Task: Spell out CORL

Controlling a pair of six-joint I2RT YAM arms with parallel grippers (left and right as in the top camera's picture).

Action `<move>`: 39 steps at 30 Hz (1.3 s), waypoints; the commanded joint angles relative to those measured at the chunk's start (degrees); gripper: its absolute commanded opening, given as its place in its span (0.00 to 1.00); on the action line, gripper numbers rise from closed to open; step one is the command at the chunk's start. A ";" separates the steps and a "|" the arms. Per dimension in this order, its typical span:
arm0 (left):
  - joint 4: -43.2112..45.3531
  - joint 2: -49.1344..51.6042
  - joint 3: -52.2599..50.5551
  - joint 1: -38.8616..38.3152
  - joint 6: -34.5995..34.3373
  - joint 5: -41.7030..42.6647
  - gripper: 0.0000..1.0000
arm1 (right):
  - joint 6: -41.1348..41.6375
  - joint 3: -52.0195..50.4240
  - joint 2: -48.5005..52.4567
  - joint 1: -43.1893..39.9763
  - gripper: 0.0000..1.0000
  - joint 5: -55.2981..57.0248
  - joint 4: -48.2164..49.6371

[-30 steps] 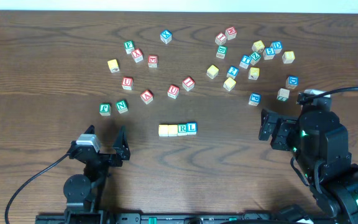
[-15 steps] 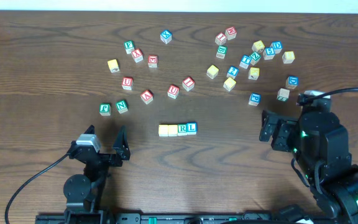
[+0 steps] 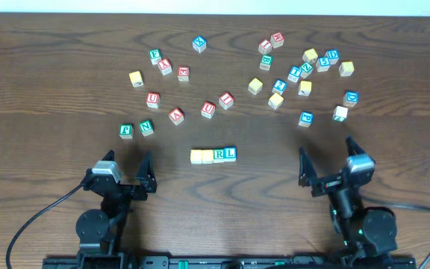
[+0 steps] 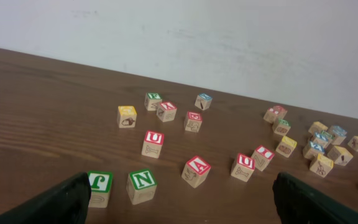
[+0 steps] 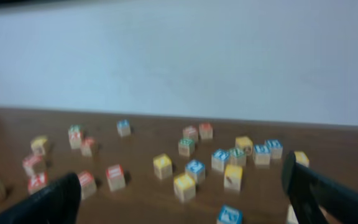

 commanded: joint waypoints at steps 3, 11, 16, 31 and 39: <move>-2.32 -0.37 -0.72 0.28 0.09 1.73 0.92 | -5.38 -5.35 -5.77 -0.81 0.99 -2.43 -1.31; -2.32 -0.37 -0.72 0.28 0.09 1.73 0.92 | -4.22 -5.33 -6.10 -3.96 0.99 -1.29 -12.15; -2.32 -0.37 -0.72 0.28 0.09 1.70 0.92 | -4.22 -5.33 -6.10 -5.16 0.99 -1.31 -12.15; -2.32 -0.37 -0.72 0.28 0.09 1.73 0.92 | -4.22 -5.33 -6.08 -5.16 0.99 -1.31 -11.96; -2.32 -0.37 -0.72 0.28 0.09 1.73 0.92 | -4.22 -5.33 -6.08 -5.16 0.99 -1.31 -11.96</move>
